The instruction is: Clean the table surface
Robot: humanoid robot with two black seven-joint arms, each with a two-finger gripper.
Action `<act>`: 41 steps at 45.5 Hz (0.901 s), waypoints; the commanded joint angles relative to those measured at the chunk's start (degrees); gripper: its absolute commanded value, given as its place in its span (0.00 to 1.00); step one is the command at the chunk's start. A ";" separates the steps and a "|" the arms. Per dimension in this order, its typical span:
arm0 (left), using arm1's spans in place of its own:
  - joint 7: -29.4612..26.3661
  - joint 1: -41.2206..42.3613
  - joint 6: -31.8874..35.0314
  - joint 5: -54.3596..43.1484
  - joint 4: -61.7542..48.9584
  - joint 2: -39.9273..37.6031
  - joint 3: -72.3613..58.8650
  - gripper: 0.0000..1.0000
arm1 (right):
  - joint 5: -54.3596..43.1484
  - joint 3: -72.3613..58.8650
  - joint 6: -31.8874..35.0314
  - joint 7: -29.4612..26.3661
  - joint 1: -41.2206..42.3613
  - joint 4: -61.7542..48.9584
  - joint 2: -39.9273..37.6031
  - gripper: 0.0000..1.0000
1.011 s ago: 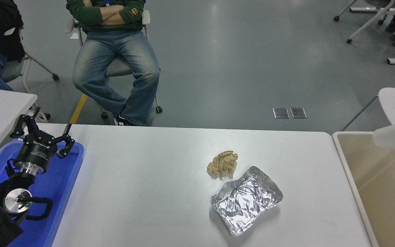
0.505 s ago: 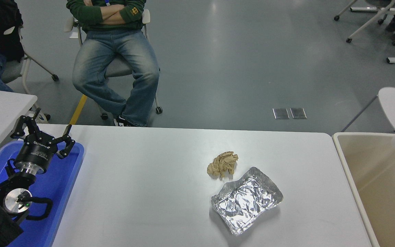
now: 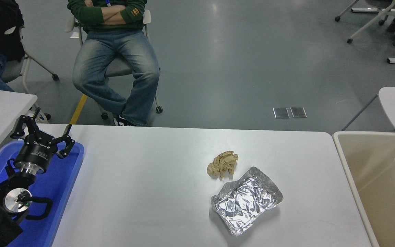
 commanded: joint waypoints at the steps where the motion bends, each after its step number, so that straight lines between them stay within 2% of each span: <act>1: 0.04 0.00 0.00 0.00 0.00 0.00 0.00 1.00 | 3.79 0.10 -1.76 -0.07 -3.12 -9.29 8.42 0.00; 14: -0.05 0.00 0.00 0.00 0.00 0.08 0.00 1.00 | 6.33 0.19 -1.94 -0.25 -5.06 -13.43 15.10 0.00; 34: -0.05 0.00 0.00 0.00 0.00 0.00 0.00 1.00 | 7.48 0.28 -2.20 -1.74 -5.24 -13.43 15.20 0.00; 36: 0.04 0.00 0.00 0.00 0.00 0.08 0.00 1.00 | 7.57 0.28 -2.64 -1.74 -5.24 -13.43 15.20 0.07; 37: -0.05 0.00 0.00 0.00 0.00 0.08 0.00 1.00 | 7.66 0.28 -2.73 -1.74 -5.24 -13.43 15.20 0.14; 38: -0.05 0.00 0.00 0.00 0.00 0.08 0.00 1.00 | 7.74 0.37 -2.73 -1.74 -5.15 -13.43 15.20 0.26; 39: -0.05 0.00 0.00 0.00 0.00 0.08 0.00 1.00 | 8.18 0.37 -2.82 -1.74 -5.15 -13.43 15.11 0.53; 40: -0.05 0.00 0.00 0.00 0.00 0.00 0.00 1.00 | 8.53 0.37 -2.91 -1.74 -5.06 -13.43 15.11 0.73; 41: -0.05 0.00 0.00 0.00 0.00 0.00 0.00 1.00 | 9.14 0.37 -2.91 -1.66 -4.89 -13.43 15.11 0.88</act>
